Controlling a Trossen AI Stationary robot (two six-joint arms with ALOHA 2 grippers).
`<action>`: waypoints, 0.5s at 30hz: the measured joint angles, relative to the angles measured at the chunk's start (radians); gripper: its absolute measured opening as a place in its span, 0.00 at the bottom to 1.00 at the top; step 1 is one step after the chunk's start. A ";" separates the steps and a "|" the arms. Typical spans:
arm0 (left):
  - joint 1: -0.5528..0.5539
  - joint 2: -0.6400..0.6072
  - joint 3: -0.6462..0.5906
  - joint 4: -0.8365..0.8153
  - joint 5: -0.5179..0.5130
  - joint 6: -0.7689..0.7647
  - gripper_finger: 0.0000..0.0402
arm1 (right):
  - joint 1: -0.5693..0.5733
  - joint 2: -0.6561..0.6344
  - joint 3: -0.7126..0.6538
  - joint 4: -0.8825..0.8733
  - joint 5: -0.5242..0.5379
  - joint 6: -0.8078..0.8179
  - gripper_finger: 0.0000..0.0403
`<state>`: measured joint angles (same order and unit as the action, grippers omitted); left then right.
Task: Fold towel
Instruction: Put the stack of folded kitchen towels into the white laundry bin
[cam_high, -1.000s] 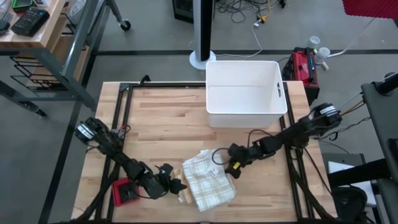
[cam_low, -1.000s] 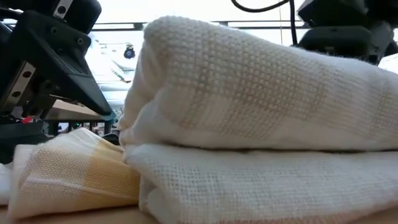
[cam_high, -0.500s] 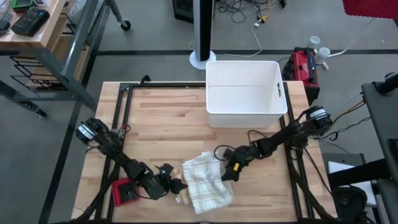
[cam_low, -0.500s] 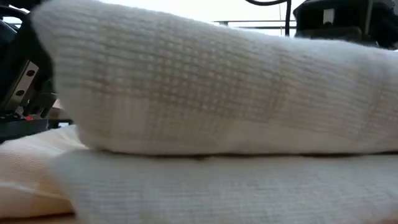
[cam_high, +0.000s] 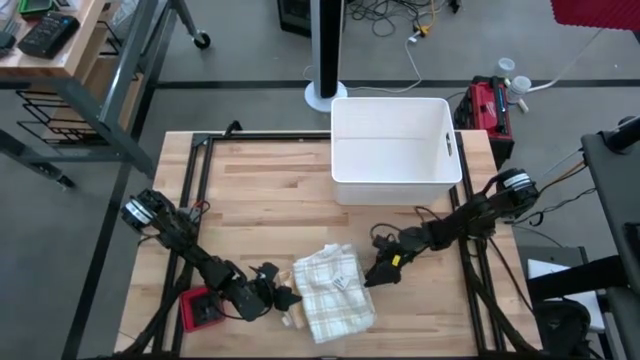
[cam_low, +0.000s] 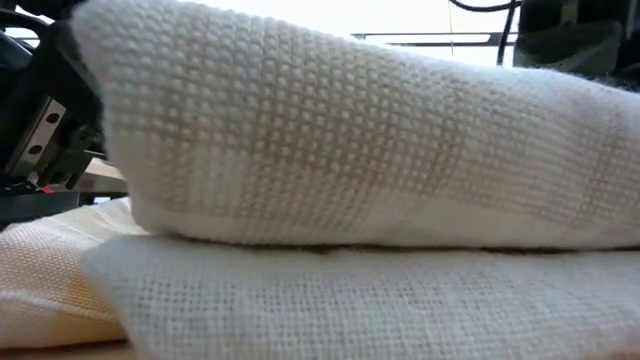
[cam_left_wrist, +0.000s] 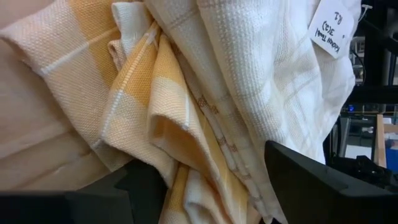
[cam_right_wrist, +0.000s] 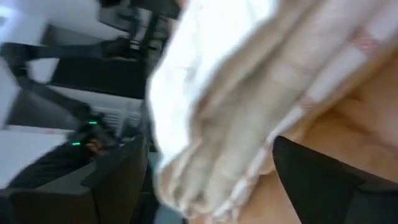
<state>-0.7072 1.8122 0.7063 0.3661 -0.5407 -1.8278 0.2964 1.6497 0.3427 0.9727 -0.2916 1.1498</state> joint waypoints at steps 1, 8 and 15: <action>0.000 0.000 0.000 0.000 0.000 0.000 0.62 | 0.000 0.000 -0.012 0.037 -0.001 0.014 0.83; 0.002 0.000 0.000 -0.004 -0.009 -0.022 0.63 | -0.002 0.009 -0.046 0.042 0.091 0.075 0.83; 0.002 0.000 -0.001 -0.004 -0.019 -0.030 0.62 | 0.016 0.007 0.060 -0.198 0.101 0.058 0.83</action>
<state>-0.7048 1.8122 0.7055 0.3618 -0.5602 -1.8580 0.3123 1.6569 0.4032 0.7750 -0.1903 1.2081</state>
